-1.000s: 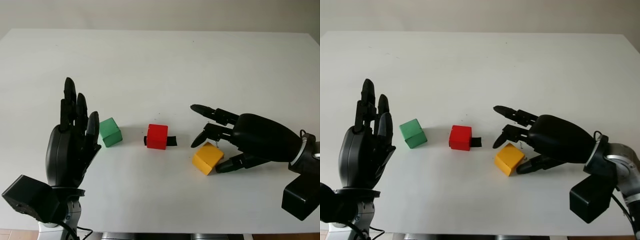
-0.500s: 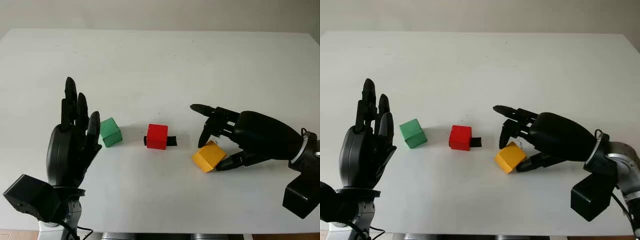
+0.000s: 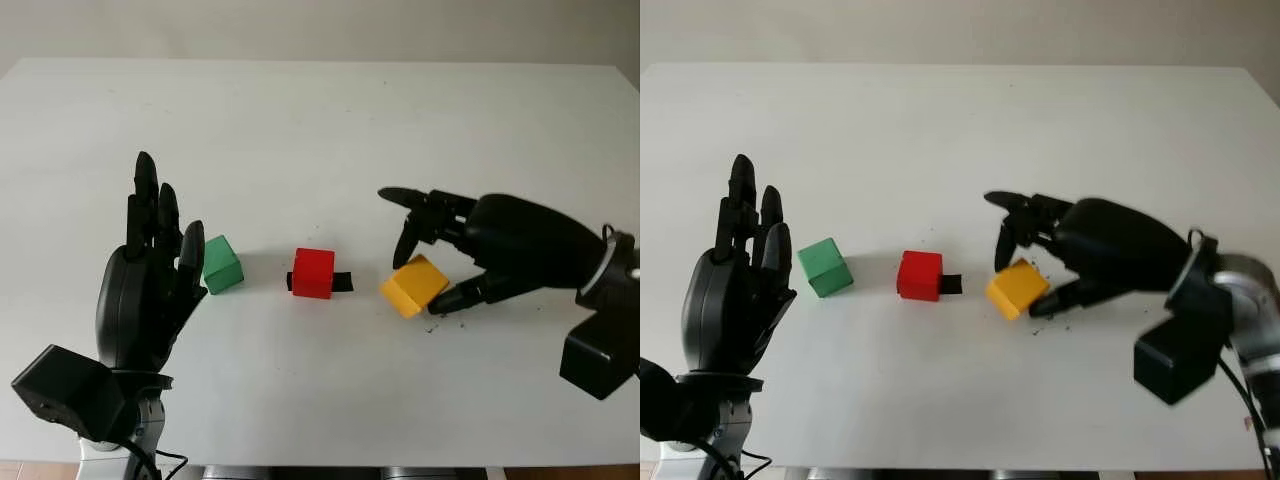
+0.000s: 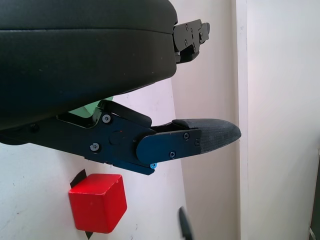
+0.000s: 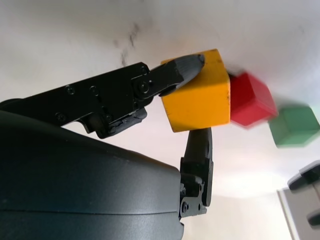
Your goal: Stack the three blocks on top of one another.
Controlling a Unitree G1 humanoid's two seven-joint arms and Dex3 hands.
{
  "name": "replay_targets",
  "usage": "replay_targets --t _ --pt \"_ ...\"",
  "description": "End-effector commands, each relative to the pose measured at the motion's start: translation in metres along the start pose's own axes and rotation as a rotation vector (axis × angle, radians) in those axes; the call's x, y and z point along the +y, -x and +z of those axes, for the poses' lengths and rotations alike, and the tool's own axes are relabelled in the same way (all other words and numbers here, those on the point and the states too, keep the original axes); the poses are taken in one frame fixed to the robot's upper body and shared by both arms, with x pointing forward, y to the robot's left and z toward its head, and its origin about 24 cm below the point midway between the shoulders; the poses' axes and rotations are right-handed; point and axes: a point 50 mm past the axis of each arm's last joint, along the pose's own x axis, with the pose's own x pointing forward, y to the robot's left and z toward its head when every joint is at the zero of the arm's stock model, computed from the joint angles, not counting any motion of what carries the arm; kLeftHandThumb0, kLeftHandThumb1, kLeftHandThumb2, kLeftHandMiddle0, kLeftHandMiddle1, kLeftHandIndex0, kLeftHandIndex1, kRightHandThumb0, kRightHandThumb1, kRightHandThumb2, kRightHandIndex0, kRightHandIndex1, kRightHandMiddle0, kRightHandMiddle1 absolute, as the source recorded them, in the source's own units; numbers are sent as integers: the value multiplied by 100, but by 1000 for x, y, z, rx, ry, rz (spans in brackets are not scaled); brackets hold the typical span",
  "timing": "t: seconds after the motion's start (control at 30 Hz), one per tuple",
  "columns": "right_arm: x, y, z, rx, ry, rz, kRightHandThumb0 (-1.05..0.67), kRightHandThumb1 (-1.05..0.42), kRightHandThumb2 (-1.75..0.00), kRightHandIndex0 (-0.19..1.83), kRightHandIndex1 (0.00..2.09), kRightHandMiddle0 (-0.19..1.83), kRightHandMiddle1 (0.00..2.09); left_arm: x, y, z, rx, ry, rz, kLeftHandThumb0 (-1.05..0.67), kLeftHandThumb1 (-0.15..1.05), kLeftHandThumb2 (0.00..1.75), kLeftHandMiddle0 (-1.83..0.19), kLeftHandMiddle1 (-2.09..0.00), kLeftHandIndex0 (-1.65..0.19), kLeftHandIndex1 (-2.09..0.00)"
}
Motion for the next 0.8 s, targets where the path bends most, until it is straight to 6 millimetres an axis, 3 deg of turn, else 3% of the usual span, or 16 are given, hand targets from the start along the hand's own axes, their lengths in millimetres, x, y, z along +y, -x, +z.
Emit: replay_targets --t 0.0,0.2,0.47,0.63,0.77 --pt "-18 -11 5 -36 -11 -15 -36 -103 -5 13 8 12 159 0 0 3 -14 -1 0 -65 105 53 18 -5 19 -4" --pt "-38 -40 3 -101 -215 -39 -40 -98 -4 18 9 27 154 -3 0 1 -14 12 1 -64 105 53 19 -5 19 -3" --pt "-31 -56 12 -58 -471 -16 -45 -96 -5 16 6 27 161 -5 3 0 -12 18 15 -64 105 52 18 -6 18 -4" --pt "-28 -59 20 -28 -556 12 -42 -95 -5 14 5 23 163 -4 3 0 -16 16 15 -64 105 53 18 -6 18 -5" --pt "-29 -67 27 -10 -481 39 -44 -94 -5 17 6 28 162 -5 3 -1 -19 19 13 -64 105 53 18 -5 19 -5"
